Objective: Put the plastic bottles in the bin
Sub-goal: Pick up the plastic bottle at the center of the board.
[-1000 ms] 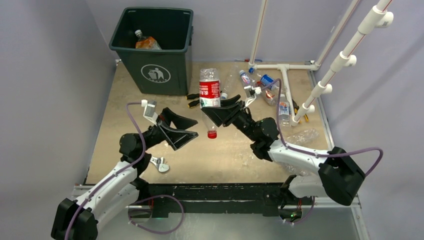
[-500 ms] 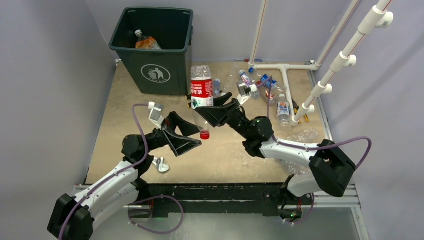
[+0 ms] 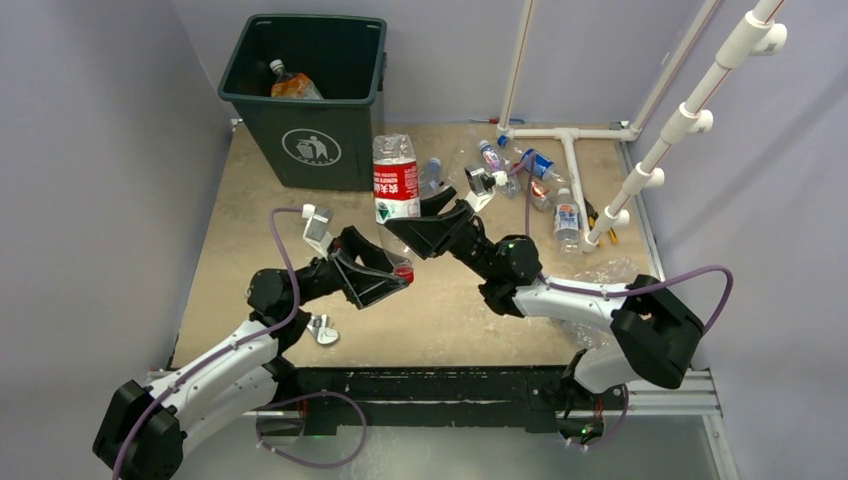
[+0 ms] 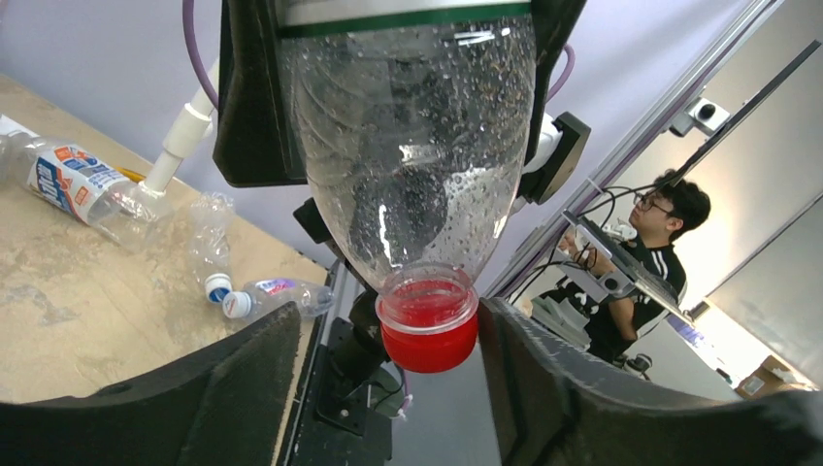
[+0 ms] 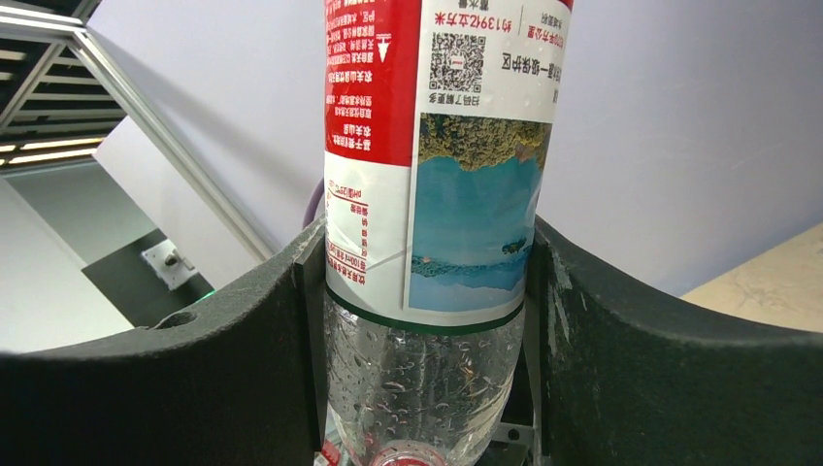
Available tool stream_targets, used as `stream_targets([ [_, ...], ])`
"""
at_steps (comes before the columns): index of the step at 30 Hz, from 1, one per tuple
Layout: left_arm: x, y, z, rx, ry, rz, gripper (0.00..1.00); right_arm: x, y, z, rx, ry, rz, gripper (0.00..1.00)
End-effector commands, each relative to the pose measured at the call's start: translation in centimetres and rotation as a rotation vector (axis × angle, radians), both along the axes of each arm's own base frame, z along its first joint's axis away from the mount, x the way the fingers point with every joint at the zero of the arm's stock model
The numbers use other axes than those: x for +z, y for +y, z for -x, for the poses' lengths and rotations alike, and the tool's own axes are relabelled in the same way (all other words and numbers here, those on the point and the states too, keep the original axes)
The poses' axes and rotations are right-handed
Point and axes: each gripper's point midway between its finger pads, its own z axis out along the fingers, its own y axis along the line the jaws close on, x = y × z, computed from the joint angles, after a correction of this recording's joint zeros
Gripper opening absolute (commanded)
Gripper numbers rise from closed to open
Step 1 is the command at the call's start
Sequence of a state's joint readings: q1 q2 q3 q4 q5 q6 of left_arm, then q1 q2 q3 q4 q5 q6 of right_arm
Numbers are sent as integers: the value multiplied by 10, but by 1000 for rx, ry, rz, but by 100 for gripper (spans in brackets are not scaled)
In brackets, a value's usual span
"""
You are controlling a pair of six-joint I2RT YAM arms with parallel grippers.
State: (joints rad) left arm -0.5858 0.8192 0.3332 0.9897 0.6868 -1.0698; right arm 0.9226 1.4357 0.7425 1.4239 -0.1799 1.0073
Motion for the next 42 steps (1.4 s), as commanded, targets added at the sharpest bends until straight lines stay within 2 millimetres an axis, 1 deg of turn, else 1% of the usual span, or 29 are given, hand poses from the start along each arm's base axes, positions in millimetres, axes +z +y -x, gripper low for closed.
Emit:
stream_targets([
  [1,32,4,2,32,-97,72,63,26,-5,14,29,-68,-68,59],
  [4,37,5,2,38,-104,87,57,23,-5,13,22,-64,-59,59],
  [8,40,5,3,37,-107,94,53,19,-3,12,20,-58,-50,58],
  [11,39,5,4,32,-109,92,46,18,-2,12,20,-57,-46,58],
  [15,39,4,6,21,-112,87,29,16,0,12,22,-58,-40,58],
  [19,39,3,7,15,-118,78,14,14,-1,13,11,-63,-13,60],
  [20,39,3,7,20,-120,73,10,15,-2,13,5,-66,-7,61],
  [21,39,3,6,24,-119,68,4,14,-2,14,2,-68,3,65],
  [22,39,3,5,28,-118,65,0,15,-2,15,3,-74,12,71],
  [25,40,3,4,40,-118,62,0,16,-3,20,9,-92,50,95],
  [26,40,4,3,46,-121,57,0,17,-5,21,-1,-95,65,98],
  [29,38,2,-7,96,-137,5,0,13,-10,22,-38,-96,153,99],
  [32,37,1,-24,180,-156,-106,0,15,-29,18,-152,-102,249,99],
  [33,28,1,-34,221,-135,-196,0,18,-38,14,-215,-99,293,99],
  [35,29,9,-50,321,-165,-326,0,17,-63,5,-345,-80,400,99],
  [36,32,16,-59,384,-198,-391,0,20,-80,3,-417,-76,433,99],
  [37,27,26,-71,455,-198,-485,0,20,-95,2,-473,-64,464,99],
  [39,29,48,-93,598,-234,-635,0,26,-127,7,-564,-79,505,99],
  [41,35,67,-109,702,-271,-752,0,31,-157,12,-642,-70,535,99],
  [42,39,73,-116,745,-280,-785,0,27,-169,14,-665,-60,566,99],
])
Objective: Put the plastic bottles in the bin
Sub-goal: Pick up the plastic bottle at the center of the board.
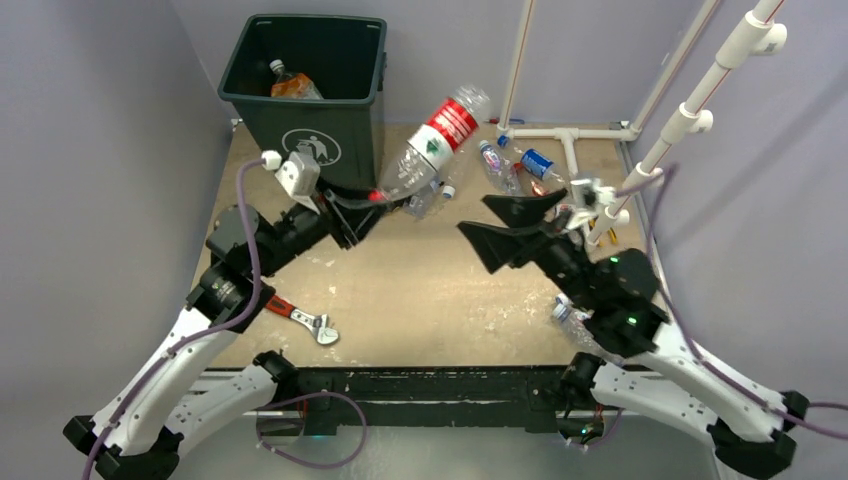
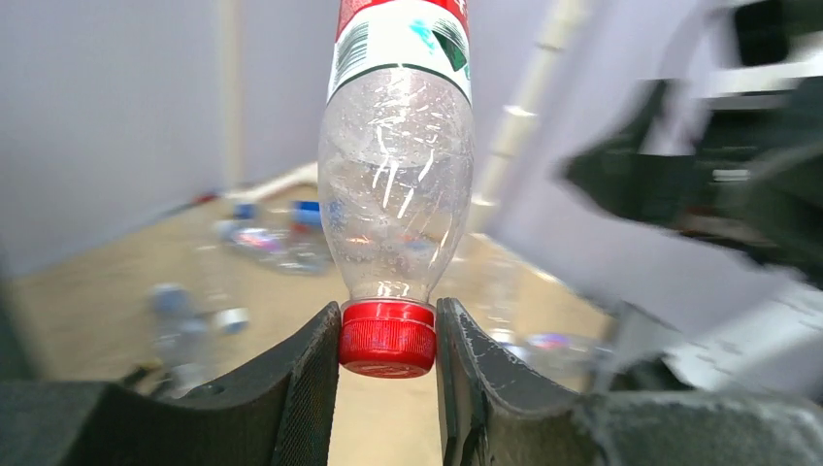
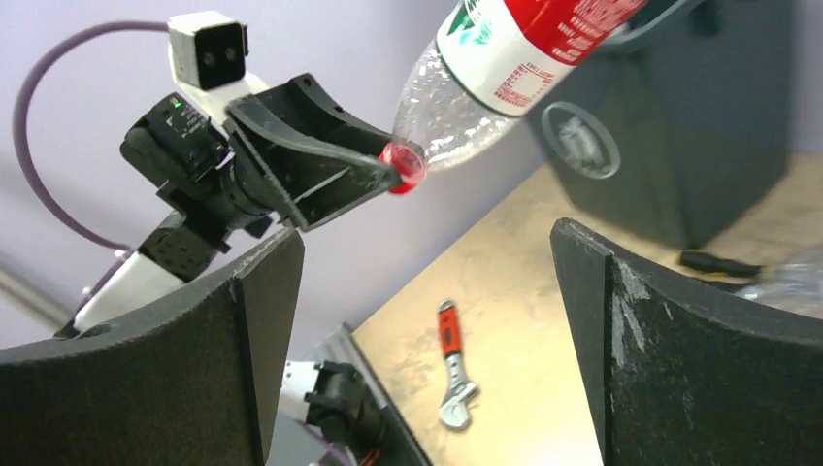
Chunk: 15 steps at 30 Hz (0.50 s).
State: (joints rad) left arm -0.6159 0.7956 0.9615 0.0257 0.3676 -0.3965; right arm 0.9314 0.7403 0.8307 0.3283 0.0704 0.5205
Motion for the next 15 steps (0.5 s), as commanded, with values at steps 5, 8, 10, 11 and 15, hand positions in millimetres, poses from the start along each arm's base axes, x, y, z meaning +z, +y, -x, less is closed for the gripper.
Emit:
stream_targets([
  [5,-27,62,-63,435,-43,-420,0,9,-103,16,-292,-21,165,99],
  [8,-15,53,-54,362,-109,-415,0,19,-110,16,-318,-42,162,99],
  [10,-14,44,-43,280,-142,-423,0,20,-102,14,-303,-51,184,99],
  [11,-15,40,-37,237,-152,-433,0,21,-97,14,-290,-66,199,99],
  [15,-30,29,-11,68,-143,-490,0,19,-78,4,-272,-95,306,99],
])
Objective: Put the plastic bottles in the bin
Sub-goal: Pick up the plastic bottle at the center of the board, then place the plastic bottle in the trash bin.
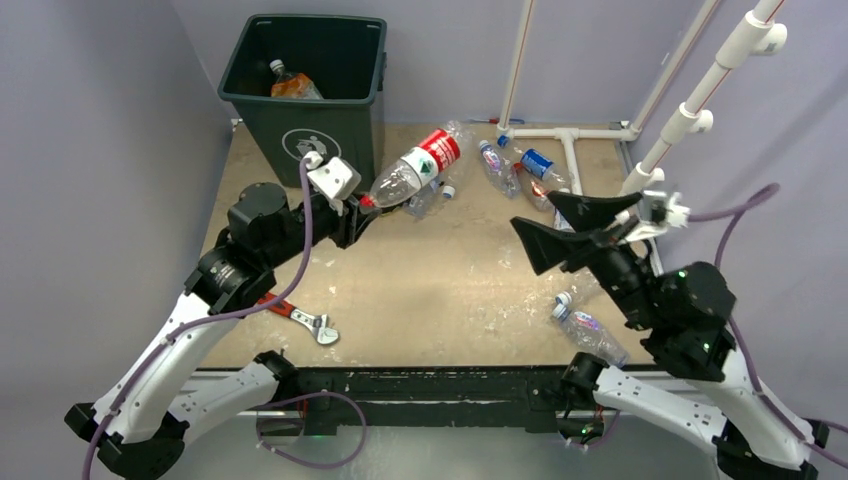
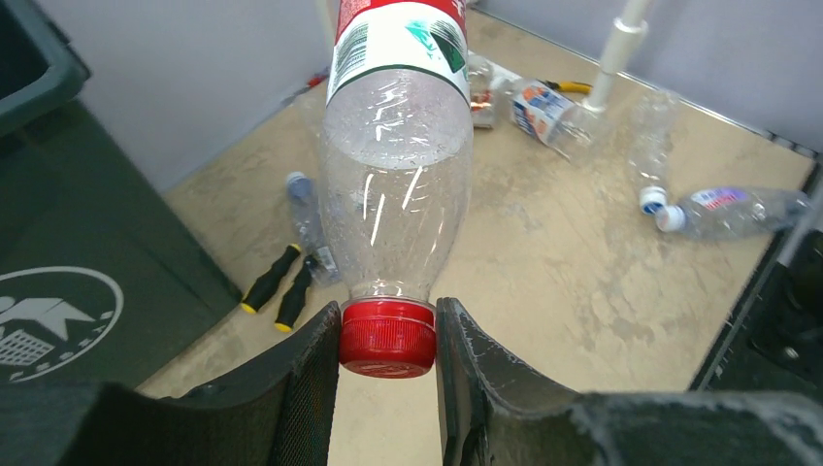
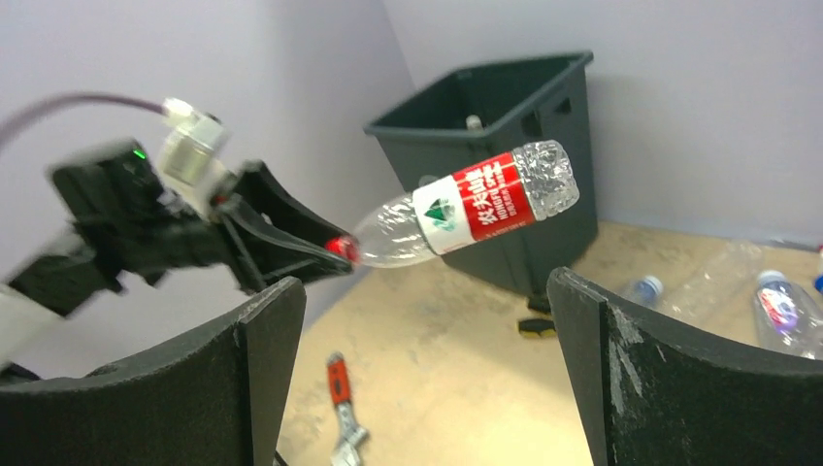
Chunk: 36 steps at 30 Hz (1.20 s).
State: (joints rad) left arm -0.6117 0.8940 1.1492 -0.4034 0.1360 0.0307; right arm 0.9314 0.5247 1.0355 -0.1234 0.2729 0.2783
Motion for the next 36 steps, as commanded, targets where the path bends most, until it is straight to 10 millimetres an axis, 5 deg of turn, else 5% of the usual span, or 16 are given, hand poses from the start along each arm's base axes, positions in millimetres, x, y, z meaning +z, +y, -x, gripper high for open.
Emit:
stream_targets([
  [1,10,-12,41,-223,-17,-54,0,-11,24,-15,3,-13,191,99],
  [9,-26,-16,77,-311,291,-53,0,-1,52,-11,99,-143,282,99],
  [18,-26,-26,105,-337,549,79,0,-33,80,7,252,-286,389,98],
  [26,-48,5,74,-1,609,57,0,-57,89,-18,176,-223,552,97],
  [31,-42,17,47,151,613,-27,0,-85,107,-26,105,-225,678,92],
  [36,-27,14,37,157,590,-38,0,-86,109,-22,18,-412,642,89],
])
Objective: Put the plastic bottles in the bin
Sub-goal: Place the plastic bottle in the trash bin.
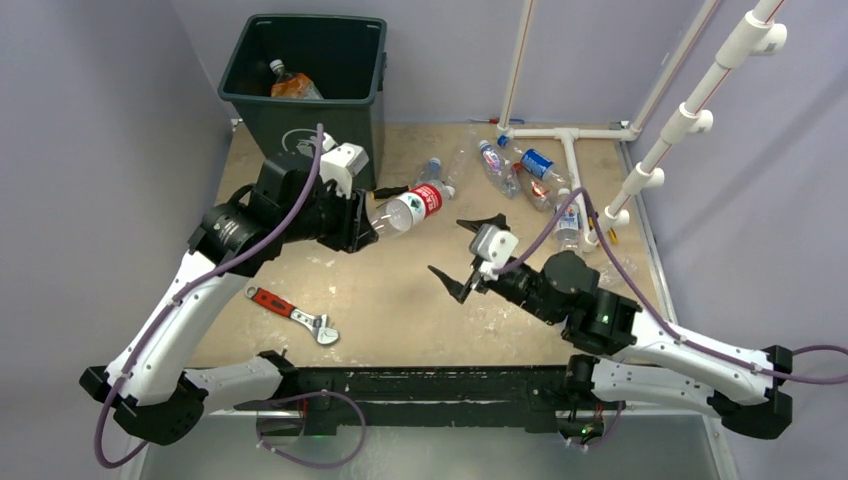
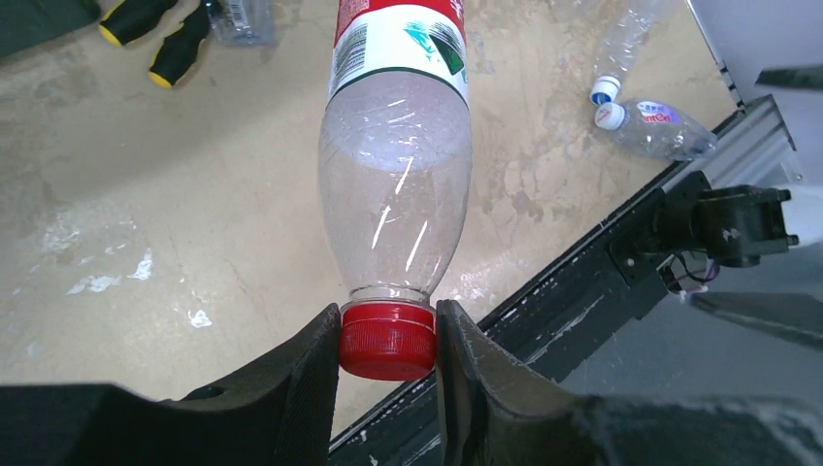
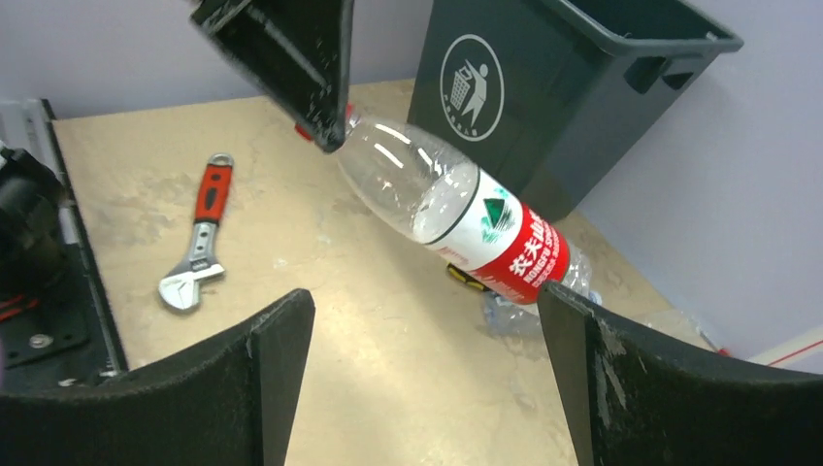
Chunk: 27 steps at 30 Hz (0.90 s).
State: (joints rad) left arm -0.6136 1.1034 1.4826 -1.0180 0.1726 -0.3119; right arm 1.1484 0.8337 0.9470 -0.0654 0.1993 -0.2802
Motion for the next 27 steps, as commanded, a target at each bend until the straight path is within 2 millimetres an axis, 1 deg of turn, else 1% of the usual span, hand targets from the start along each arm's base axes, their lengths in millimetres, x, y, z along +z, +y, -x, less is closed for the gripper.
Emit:
stream_targets([
  [1,20,12,-6,63,-49,-20,0,17,-11,-7,-77,-224,-58,91],
  [4,23,14,-6,74,-61,-21,0,11,0,-8,-74,-276,-29,98],
  [5,22,15,-6,76,-62,-22,0,8,4,-9,-69,-301,-13,99],
  [8,17,15,-4,71,-61,-18,0,-4,19,-12,-73,-366,61,99],
  [11,15,14,1,55,-61,-2,0,-12,33,-18,-96,-440,132,99],
  [13,18,14,5,45,-71,17,0,-16,39,-24,-122,-495,168,99],
  [17,21,15,12,28,-82,32,0,-25,52,-30,-132,-570,231,99],
  [19,22,16,14,23,-85,35,0,-27,56,-33,-144,-597,248,99],
  [23,22,16,19,8,-83,48,0,-22,62,-39,-176,-643,249,99],
  [27,16,16,21,4,-69,43,0,-20,70,-45,-202,-677,275,99],
])
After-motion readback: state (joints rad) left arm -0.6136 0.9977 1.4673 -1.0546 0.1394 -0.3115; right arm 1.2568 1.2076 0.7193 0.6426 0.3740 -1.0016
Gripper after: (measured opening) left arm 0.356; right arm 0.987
